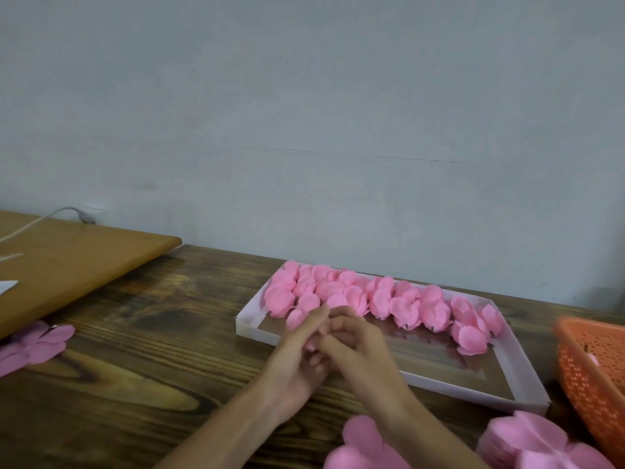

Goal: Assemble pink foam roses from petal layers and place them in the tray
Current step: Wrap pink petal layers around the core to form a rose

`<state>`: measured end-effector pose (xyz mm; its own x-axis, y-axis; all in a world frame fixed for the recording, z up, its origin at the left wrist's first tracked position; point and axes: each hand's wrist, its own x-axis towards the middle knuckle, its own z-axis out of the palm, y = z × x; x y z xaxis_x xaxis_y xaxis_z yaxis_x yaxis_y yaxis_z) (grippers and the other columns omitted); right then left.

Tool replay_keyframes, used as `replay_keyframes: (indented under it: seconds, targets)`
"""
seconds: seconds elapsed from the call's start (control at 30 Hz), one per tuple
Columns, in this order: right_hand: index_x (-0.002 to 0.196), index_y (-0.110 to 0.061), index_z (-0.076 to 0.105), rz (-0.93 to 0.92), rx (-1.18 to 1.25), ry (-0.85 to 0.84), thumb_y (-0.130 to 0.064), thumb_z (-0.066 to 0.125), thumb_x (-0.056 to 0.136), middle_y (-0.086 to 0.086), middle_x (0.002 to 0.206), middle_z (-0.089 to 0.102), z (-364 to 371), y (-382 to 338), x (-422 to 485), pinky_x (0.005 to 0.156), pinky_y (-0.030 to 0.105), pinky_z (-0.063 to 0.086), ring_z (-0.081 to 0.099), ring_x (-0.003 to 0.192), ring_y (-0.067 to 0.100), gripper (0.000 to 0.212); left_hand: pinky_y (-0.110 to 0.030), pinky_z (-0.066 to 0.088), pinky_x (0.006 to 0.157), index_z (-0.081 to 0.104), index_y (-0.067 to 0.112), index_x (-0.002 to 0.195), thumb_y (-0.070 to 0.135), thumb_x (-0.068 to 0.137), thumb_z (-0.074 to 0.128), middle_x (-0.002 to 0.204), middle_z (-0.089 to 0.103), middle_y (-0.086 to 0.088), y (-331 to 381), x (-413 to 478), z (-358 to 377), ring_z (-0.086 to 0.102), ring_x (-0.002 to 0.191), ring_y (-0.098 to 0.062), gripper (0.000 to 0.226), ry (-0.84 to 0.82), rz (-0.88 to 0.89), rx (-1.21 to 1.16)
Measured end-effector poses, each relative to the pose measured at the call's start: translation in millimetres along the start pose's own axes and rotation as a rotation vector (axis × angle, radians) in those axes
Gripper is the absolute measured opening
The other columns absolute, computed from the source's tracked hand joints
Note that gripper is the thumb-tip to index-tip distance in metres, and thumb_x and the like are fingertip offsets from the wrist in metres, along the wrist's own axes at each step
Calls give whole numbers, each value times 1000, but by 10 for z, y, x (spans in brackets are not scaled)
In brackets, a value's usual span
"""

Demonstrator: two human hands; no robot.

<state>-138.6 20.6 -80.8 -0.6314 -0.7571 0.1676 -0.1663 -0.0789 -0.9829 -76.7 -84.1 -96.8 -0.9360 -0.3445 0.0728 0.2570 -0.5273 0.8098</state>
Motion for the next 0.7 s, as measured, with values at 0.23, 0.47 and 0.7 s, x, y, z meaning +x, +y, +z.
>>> replay_keyframes:
  seconds: [0.23,0.47,0.7]
  targets:
    - [107,-7,76,396,516,-59,-13,62,92,18,80,65,4,-95,16,59,29,55,61,63,21,21,-36,40,85,76,23,87,55,69,92,124,72,-17,37,-25,-24,59,115,-34,41,-35,29,126]
    - [100,-6,70,450,612,-52,-12,65,93,15,76,67,98,-121,-52,59,28,55,63,63,22,11,-37,47,80,73,16,92,64,69,89,121,74,-14,20,-1,-42,68,98,-28,56,44,33,186]
    - [105,10,67,144,383,-5,-9,60,102,10,82,64,152,-56,-82,66,27,53,61,71,15,20,-21,35,44,67,19,79,69,62,90,109,75,-9,45,5,-26,72,70,-11,57,85,42,174]
